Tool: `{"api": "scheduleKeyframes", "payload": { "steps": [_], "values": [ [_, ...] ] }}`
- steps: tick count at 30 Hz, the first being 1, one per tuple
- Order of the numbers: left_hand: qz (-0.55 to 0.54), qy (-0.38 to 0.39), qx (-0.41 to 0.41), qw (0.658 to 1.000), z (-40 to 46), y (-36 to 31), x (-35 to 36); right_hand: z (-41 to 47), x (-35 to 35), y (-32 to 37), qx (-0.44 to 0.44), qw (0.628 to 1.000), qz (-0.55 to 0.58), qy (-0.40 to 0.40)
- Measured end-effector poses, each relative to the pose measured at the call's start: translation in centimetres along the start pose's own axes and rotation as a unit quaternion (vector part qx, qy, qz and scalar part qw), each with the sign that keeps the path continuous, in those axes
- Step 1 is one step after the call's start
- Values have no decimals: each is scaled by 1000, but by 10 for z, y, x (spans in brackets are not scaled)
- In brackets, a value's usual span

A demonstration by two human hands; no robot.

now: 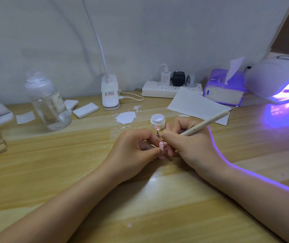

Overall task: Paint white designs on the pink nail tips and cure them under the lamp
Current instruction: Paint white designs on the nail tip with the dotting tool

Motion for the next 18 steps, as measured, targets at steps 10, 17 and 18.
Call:
{"api": "scheduleKeyframes", "payload": {
  "steps": [10,17,18],
  "values": [
    [2,1,1,1000,0,0,0,0,0,-1,-2,1000,1,0],
    [4,1,4,1000,-1,-1,0,0,0,0,2,1000,-12,-4],
    [5,2,3,1000,-1,-1,0,0,0,0,3,1000,-10,-2]
  ]
}}
Point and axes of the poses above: each hand's wrist, its own z-axis towards the middle knuckle, its own x-axis out of the palm, y = z × x, the point moved 1 cm from there along z, towards the middle knuckle, and after that the axes turned 12 degrees about y, right-handed, at the moved point
